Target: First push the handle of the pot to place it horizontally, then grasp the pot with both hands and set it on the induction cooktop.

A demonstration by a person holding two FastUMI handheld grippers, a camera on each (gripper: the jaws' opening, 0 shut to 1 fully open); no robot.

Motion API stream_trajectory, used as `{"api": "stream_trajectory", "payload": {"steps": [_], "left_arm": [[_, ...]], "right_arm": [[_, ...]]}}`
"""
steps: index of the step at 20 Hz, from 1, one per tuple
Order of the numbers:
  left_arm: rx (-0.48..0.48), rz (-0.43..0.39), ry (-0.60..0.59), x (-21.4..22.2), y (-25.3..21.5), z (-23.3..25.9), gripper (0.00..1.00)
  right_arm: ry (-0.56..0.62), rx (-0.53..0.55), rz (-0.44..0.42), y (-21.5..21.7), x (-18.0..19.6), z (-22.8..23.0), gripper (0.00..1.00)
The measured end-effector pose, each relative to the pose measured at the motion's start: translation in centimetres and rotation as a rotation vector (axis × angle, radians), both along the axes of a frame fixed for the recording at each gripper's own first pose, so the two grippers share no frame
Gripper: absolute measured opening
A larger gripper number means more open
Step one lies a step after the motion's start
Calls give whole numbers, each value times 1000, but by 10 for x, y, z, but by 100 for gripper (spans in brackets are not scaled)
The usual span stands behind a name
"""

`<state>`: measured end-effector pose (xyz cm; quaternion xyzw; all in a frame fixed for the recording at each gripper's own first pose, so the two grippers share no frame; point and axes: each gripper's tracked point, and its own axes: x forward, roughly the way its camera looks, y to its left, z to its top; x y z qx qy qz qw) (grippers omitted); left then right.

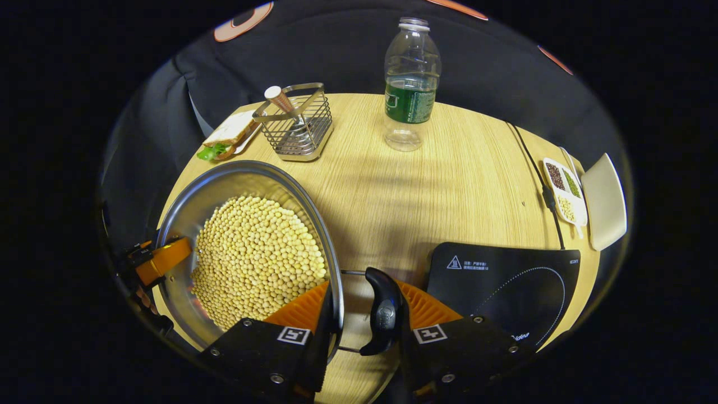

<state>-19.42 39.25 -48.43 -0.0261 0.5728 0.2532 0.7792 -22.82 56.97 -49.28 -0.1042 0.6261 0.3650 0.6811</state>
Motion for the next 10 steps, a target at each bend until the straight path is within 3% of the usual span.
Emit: {"api": "stream_trajectory", "payload": {"steps": [10], "left_arm": [[75,-74,-105,13,13,29,65]], "right_arm": [[-73,98,-50,-3,-4,-10,52]]}}
